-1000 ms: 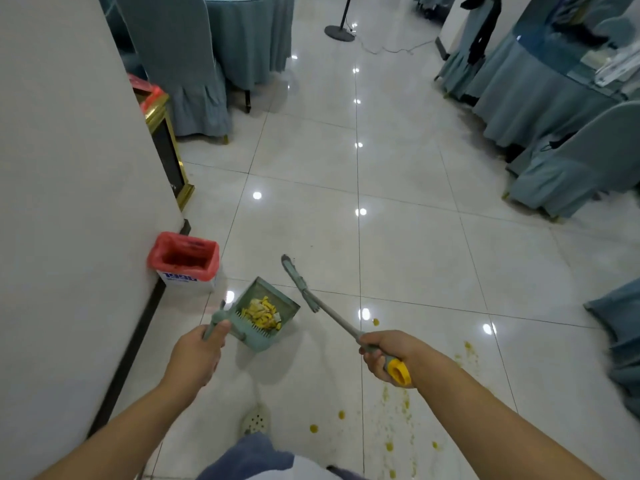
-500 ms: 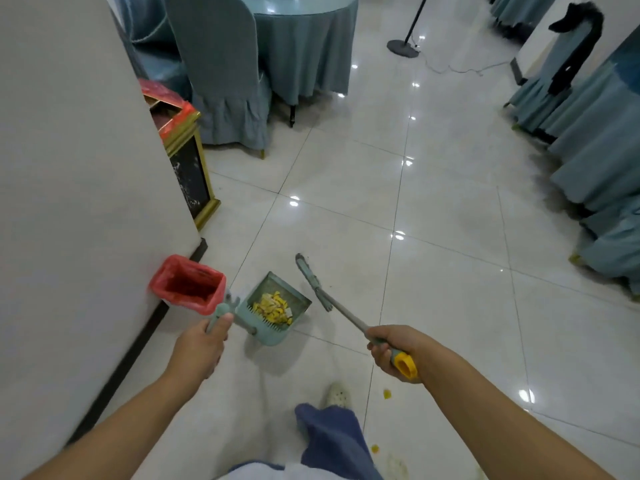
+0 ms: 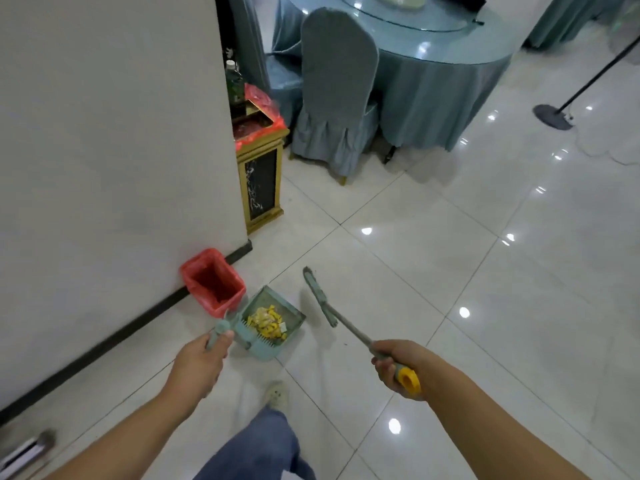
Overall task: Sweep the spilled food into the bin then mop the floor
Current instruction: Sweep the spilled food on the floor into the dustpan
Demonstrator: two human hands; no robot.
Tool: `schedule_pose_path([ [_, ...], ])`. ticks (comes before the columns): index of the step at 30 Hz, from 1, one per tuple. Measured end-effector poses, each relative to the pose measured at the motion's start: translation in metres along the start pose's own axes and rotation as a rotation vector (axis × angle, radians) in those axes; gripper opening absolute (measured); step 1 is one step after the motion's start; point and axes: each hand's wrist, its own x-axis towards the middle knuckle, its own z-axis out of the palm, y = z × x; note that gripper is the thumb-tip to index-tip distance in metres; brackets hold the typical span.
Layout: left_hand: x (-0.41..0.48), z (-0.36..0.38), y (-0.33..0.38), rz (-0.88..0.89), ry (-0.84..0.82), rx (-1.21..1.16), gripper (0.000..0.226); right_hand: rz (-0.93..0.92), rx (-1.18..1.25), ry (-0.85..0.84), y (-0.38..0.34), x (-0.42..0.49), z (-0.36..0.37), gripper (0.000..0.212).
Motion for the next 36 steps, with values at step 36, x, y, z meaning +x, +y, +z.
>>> schedule_pose_path([
  [36,0.007,0.213,0.062,-0.530,0.567,-0.335,0.046,0.047,-1.089,-0.007,-0.327,0.138,0.013,0.025],
])
